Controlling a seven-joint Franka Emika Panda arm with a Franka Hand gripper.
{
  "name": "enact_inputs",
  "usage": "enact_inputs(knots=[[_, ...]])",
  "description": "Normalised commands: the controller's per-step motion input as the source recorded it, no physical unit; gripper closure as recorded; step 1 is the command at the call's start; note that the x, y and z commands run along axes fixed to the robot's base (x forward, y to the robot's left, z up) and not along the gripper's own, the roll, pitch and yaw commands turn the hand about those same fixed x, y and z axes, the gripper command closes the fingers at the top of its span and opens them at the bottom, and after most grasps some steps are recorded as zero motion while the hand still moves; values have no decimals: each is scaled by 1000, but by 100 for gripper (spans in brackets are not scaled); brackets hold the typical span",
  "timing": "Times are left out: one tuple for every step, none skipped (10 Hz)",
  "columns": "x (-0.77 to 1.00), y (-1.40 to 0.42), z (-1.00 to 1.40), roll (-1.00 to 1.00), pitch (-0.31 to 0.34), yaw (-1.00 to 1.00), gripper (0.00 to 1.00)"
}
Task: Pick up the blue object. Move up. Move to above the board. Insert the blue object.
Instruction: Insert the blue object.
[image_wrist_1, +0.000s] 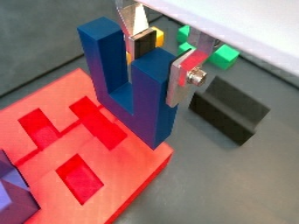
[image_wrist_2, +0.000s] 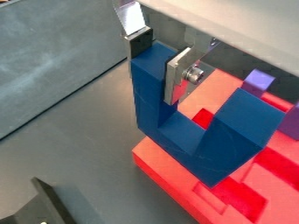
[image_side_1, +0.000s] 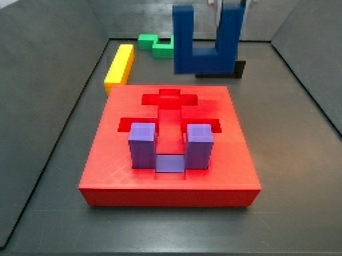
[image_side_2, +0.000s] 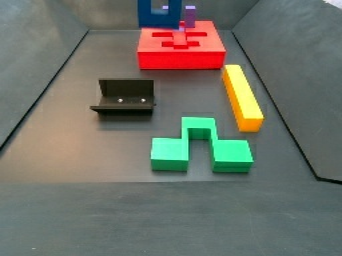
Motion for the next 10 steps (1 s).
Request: enact_inputs(knots=[[0,-11,-443,0,-131,-34,100],[-51,0,-334,-39,-119,-63,100],[0,-129,-431,-41,-130,-77,100],[0,-149,-474,-34,-139,-69,100],[-14,-134,-369,-29,-163,-29,100],[0,-3,0,-106,-143,0,100],[-137,0,191,-67,-9,0,100],[-111,11,106,-50,-3,-6,100],[37,-3,0,0,0,0,100],[-131,0,0,0,0,-129,100]])
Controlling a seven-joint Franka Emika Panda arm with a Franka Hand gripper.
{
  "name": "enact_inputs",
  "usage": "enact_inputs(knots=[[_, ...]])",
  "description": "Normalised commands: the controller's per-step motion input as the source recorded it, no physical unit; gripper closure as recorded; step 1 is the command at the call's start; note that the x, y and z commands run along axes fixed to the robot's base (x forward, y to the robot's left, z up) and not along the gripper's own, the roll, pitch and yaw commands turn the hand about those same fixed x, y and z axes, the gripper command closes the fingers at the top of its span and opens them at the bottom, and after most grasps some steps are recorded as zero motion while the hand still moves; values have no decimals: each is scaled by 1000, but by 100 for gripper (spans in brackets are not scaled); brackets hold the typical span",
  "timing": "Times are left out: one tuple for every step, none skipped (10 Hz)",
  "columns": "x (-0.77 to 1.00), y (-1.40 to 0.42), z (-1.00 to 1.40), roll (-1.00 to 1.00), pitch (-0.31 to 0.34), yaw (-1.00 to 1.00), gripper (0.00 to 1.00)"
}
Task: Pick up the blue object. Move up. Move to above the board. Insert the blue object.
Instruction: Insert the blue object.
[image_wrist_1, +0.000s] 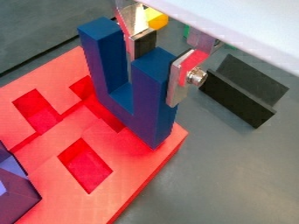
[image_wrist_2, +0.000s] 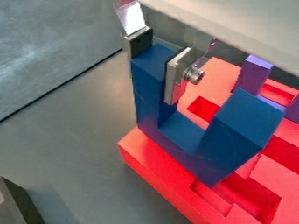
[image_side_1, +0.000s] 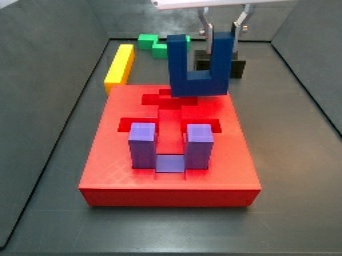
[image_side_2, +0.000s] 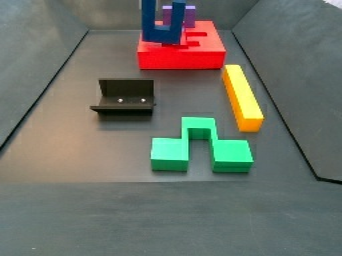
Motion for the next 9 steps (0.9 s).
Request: enact_inputs(knots=[[-326,0,57,107,-19,166,100],[-457,-80,234,193,0,231,100],[-586,-131,394,254,0,283,100],[-651,-211,383,273,-44,306,100],[-3,-194,0,204,0,6,100],[-43,-123,-180,243,0,0,100],[106,-66,-266,257,6,-89,100],[274,0,-269,231,41,-211,100],[0,0,-183,216,26,-86,100]])
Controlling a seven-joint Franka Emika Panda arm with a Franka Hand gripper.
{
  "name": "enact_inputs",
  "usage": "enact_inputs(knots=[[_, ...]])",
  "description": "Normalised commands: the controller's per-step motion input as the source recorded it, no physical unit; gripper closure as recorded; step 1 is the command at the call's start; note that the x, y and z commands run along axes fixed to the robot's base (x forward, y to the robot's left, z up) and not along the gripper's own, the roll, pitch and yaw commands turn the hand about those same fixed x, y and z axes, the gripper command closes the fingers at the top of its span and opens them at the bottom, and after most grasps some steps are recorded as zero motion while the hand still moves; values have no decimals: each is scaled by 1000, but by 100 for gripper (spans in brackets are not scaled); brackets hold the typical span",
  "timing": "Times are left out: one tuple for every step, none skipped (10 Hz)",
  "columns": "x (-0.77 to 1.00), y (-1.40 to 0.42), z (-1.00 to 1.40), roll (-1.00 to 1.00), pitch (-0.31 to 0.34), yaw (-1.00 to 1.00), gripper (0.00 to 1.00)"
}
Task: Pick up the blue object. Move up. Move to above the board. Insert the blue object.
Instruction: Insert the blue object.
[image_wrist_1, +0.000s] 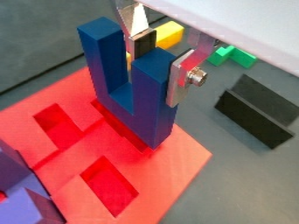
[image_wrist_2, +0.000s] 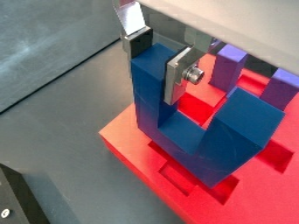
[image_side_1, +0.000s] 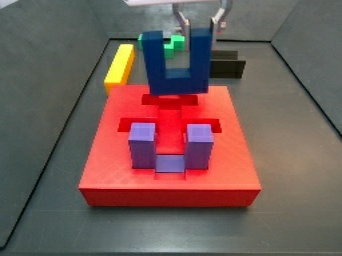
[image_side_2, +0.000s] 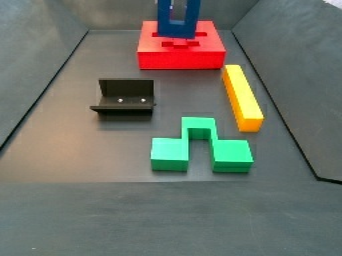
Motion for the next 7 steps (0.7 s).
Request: enact_inputs(knots=[[-131,0,-97,100,0,0,100],[-263,-3,0,33,-24,23,100],[-274,-100,0,79,-19,134,100],[-191,-140,0,97,-31,314,100],[-69,-129,0,64,-33,334,100],[0,-34,0,50,-20,183,100],[0,0,0,59,-4,217,100]])
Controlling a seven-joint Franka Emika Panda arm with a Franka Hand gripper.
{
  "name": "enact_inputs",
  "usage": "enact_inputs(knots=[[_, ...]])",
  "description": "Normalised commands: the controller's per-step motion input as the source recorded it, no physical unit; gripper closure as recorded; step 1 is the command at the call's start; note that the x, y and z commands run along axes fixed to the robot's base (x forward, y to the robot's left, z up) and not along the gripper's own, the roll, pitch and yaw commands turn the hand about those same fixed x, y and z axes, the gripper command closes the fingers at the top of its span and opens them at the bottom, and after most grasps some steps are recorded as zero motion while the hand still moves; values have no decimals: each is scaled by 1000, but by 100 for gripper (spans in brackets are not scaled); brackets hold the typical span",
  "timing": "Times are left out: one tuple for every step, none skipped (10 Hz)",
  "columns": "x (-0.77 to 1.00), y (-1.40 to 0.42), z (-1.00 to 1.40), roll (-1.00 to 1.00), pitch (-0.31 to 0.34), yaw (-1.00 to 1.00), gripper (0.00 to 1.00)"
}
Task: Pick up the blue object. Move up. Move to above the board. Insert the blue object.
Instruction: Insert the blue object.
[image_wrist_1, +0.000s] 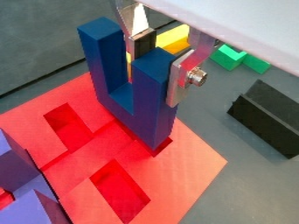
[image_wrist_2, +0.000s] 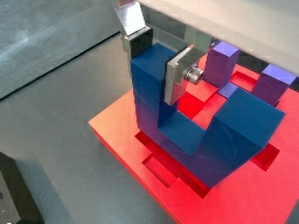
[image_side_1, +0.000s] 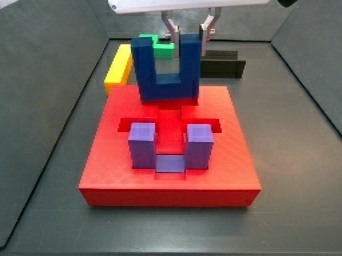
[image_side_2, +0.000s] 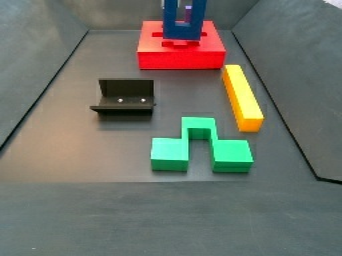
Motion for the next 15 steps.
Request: enact_inputs(knots=[[0,0,0,54,0,114,100],[69,0,0,114,0,0,100],[246,31,0,129,43,0,100],[260,17,0,151,59,0,100],[180,0,-34,179,51,-49,100],[120,0,-51,170,36,-77,100],[157,0,-23,194,59,-163,100],[140,0,-6,200,84,-229,100],[0,0,-69,169,33,-154,100],[-49,0,-143,73,0,-63,100],[-77,-31,-206,24,0,-11,100],[-100,-57,-223,0,-10,0,100],[-100,-49,-197,0,-9,0,100],[-100,-46,-166,0,-3,0,100],[-86,-20,-137,1,0,0,100]])
